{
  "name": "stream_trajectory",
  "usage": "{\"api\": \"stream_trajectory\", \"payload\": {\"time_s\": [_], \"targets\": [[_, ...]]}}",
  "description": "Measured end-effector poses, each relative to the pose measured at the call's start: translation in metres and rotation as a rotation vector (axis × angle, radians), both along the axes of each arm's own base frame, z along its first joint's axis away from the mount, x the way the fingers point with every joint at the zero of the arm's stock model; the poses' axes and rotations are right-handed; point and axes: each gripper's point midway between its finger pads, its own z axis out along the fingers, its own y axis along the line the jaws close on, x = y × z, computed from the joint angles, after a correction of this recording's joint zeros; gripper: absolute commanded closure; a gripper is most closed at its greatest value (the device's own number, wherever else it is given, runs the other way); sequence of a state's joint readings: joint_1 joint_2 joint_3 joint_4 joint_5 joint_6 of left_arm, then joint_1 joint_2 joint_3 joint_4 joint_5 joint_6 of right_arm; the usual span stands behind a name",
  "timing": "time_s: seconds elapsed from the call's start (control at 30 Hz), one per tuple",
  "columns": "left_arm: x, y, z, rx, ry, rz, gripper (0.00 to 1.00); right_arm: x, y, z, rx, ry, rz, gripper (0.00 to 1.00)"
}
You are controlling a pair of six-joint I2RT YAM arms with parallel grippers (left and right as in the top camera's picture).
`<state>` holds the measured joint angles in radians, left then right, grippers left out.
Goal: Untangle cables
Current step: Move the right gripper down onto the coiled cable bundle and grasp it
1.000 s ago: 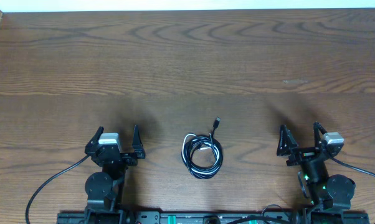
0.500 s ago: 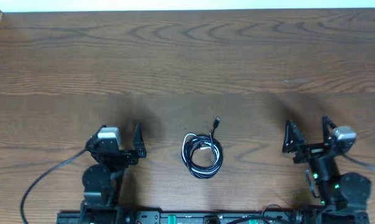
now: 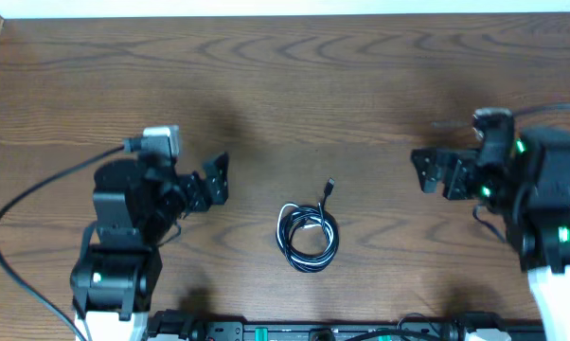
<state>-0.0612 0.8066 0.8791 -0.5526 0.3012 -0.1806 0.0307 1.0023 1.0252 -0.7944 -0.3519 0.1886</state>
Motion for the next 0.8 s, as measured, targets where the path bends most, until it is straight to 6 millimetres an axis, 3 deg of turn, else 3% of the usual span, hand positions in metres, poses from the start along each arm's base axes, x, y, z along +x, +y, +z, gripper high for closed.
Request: {"api": "stream_trajectory", "payload": {"time_s": [0.13, 0.27, 0.33, 0.4, 0.47, 0.63, 0.8], "targets": [[0.009, -0.017, 0.016, -0.080, -0.040, -0.067, 0.02, 0.001, 0.020, -0.002, -0.043, 0.166, 0.080, 0.01], [0.004, -0.031, 0.020, -0.144, -0.029, -0.135, 0.02, 0.016, 0.042, 0.002, -0.065, 0.188, 0.150, 0.01], [-0.003, -0.036, 0.014, -0.166, 0.010, -0.161, 0.02, 0.019, 0.054, -0.001, -0.058, 0.193, 0.188, 0.01], [-0.011, -0.039, 0.005, -0.181, 0.066, -0.175, 0.13, 0.019, 0.066, -0.008, -0.047, 0.216, 0.230, 0.08], [-0.023, -0.040, -0.013, -0.188, 0.164, -0.180, 0.15, 0.017, 0.076, -0.015, -0.042, 0.241, 0.266, 0.11], [-0.038, -0.041, -0.054, -0.197, 0.386, -0.171, 0.17, 0.005, 0.102, -0.055, -0.077, 0.404, 0.313, 0.09], [-0.033, -0.042, -0.066, -0.195, 0.470, -0.167, 0.21, -0.008, 0.128, -0.105, -0.175, 0.561, 0.335, 0.11]]}}
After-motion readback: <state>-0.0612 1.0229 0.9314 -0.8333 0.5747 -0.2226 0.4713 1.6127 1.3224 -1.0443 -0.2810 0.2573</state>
